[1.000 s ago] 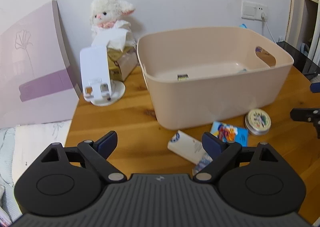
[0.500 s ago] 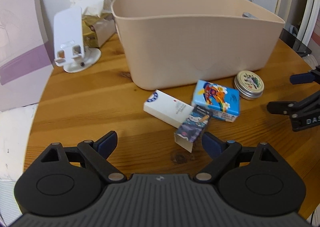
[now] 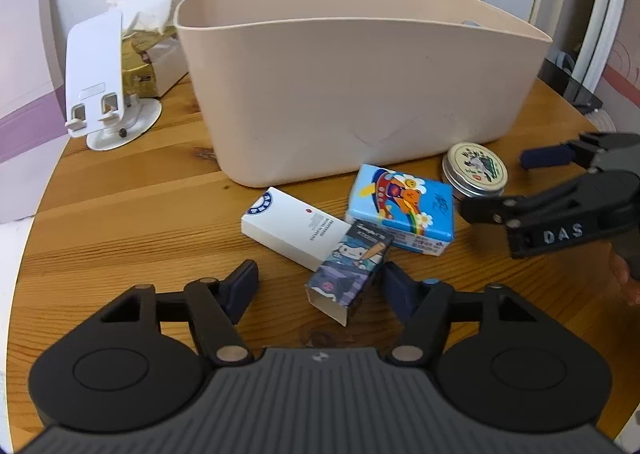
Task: Organize objects
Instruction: 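Grasp the small cartoon card box with the left tool while the right grasps the round tin, then carry the card box and tin into the basket and open both tools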
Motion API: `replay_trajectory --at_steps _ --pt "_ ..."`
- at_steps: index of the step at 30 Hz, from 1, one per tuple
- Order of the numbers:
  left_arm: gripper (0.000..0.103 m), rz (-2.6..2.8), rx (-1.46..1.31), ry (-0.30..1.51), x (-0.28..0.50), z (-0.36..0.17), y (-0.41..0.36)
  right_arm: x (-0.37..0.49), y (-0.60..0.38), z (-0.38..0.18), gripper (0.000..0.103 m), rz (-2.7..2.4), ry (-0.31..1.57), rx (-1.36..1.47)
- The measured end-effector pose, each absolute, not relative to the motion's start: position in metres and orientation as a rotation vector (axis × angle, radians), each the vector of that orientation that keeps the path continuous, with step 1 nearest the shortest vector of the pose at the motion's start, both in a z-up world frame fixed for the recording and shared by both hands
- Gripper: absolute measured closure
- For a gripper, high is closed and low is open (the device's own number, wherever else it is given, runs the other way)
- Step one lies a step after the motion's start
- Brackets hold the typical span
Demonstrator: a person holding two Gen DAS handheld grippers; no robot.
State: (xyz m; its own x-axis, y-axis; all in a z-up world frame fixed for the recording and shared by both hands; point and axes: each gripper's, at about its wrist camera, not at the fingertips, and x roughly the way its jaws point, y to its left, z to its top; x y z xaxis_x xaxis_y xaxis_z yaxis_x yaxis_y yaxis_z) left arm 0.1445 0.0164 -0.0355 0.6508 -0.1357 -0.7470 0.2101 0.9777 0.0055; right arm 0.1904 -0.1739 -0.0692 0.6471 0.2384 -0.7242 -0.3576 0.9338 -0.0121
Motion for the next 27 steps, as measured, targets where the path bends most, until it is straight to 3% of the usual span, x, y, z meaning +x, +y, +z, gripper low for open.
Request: replay_trajectory --at_steps 3,7,11,12,27 --pt "0.043 -0.213 0.094 0.833 0.143 -0.035 0.015 0.189 -0.171 -0.069 0.009 0.347 0.775 -0.156" --pt "0.064 -0.219 0.096 0.825 0.142 -0.034 0.013 0.183 -0.165 -0.065 0.029 0.37 0.756 -0.17" --pt "0.073 -0.205 0.099 0.819 0.141 -0.034 0.01 0.175 -0.159 -0.063 0.052 0.394 0.743 -0.197" --pt "0.078 -0.206 0.103 0.818 0.141 -0.034 0.01 0.178 -0.16 -0.061 0.052 0.391 0.741 -0.207" --pt "0.078 -0.224 0.099 0.795 0.129 -0.03 0.024 0.157 -0.18 -0.05 0.052 0.373 0.744 -0.169"
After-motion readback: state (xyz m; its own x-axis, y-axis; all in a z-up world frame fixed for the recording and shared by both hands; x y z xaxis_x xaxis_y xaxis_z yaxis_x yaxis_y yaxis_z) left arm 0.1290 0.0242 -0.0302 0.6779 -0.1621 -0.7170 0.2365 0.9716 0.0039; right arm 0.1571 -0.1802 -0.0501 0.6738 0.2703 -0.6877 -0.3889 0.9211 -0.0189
